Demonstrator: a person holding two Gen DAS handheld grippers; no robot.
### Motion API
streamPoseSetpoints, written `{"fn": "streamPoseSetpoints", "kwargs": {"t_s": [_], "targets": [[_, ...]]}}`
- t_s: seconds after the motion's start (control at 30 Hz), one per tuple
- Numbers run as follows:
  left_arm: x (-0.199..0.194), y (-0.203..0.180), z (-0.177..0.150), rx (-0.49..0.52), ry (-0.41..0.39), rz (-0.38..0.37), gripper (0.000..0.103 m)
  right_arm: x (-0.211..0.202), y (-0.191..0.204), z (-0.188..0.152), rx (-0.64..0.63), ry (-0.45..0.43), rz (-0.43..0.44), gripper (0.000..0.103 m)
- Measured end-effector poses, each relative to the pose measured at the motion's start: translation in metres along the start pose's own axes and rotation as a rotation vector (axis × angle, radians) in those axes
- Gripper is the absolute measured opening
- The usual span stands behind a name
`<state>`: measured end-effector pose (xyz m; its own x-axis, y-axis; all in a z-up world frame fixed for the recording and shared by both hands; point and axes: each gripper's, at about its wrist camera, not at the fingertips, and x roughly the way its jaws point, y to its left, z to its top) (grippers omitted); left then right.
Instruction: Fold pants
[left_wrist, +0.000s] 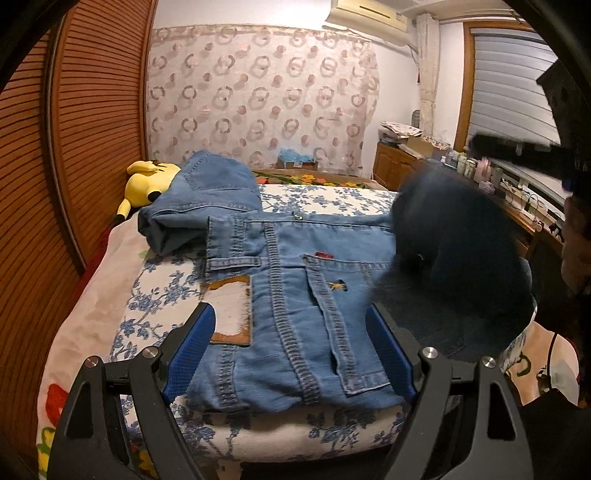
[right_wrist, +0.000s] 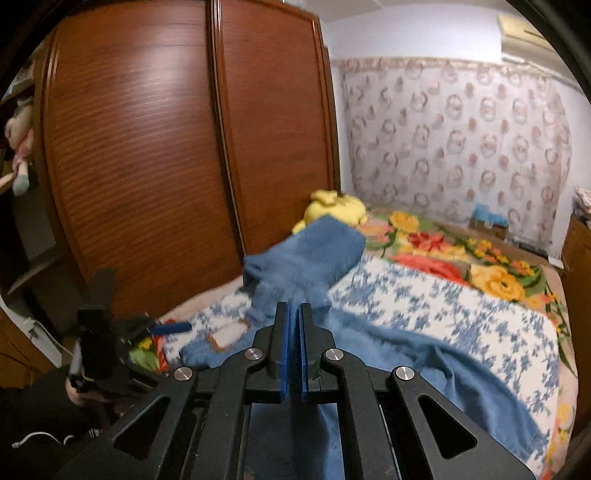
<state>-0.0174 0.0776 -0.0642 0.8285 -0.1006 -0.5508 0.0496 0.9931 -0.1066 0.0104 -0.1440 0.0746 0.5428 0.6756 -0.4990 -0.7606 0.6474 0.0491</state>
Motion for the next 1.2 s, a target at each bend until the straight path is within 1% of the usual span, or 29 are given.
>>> {"fn": "streamPoseSetpoints", "kwargs": {"t_s": [0.03,0.1,0.17,0.23,0.37,0.47,0.53,0.6,0.73,0.8,0.83,0.9,1.07,1.17,1.2], "targets": [[0.000,0.002,0.000,-0.004,-0.001,0.001,0.084,0.008,-0.003,0.002,0.001,0.012,-0.010,0.027],[0.000,0.002,0.001,-0.008,-0.003,0.002,0.084,0.017,-0.012,0.003,0.010,0.013,-0.021,0.037],[0.001,0.002,0.001,-0.009,-0.004,-0.002,0.084,0.021,-0.024,0.001,0.020,0.015,-0.038,0.037],[0.002,-0.001,0.001,-0.004,-0.002,-0.009,0.084,0.023,-0.037,-0.003,0.026,0.021,-0.076,0.037],[0.010,-0.011,0.004,0.025,0.009,-0.035,0.084,0.032,-0.063,-0.015,0.057,0.056,-0.121,0.037],[0.018,-0.020,0.009,0.032,0.022,-0.067,0.084,0.047,-0.077,-0.024,0.055,0.090,-0.157,0.037],[0.024,-0.023,0.015,0.032,0.028,-0.084,0.084,0.055,-0.078,-0.034,0.059,0.114,-0.164,0.038],[0.029,-0.028,0.021,0.038,0.029,-0.098,0.084,0.070,-0.090,-0.037,0.074,0.140,-0.173,0.038],[0.043,-0.038,0.035,0.048,0.039,-0.126,0.084,0.085,-0.093,-0.038,0.080,0.165,-0.170,0.039],[0.050,-0.042,0.040,0.052,0.048,-0.119,0.084,0.095,-0.094,-0.037,0.087,0.181,-0.172,0.039],[0.054,-0.045,0.042,0.058,0.051,-0.120,0.084,0.093,-0.090,-0.036,0.090,0.189,-0.170,0.039],[0.062,-0.050,0.045,0.067,0.065,-0.128,0.084,0.105,-0.094,-0.033,0.093,0.211,-0.162,0.039],[0.077,-0.062,0.033,0.090,0.131,-0.138,0.084,0.130,-0.093,-0.034,0.078,0.279,-0.122,0.039],[0.081,-0.064,0.020,0.100,0.169,-0.136,0.084,0.137,-0.098,-0.038,0.070,0.302,-0.111,0.039],[0.081,-0.063,0.017,0.096,0.178,-0.140,0.082,0.140,-0.101,-0.038,0.076,0.304,-0.106,0.039]]}}
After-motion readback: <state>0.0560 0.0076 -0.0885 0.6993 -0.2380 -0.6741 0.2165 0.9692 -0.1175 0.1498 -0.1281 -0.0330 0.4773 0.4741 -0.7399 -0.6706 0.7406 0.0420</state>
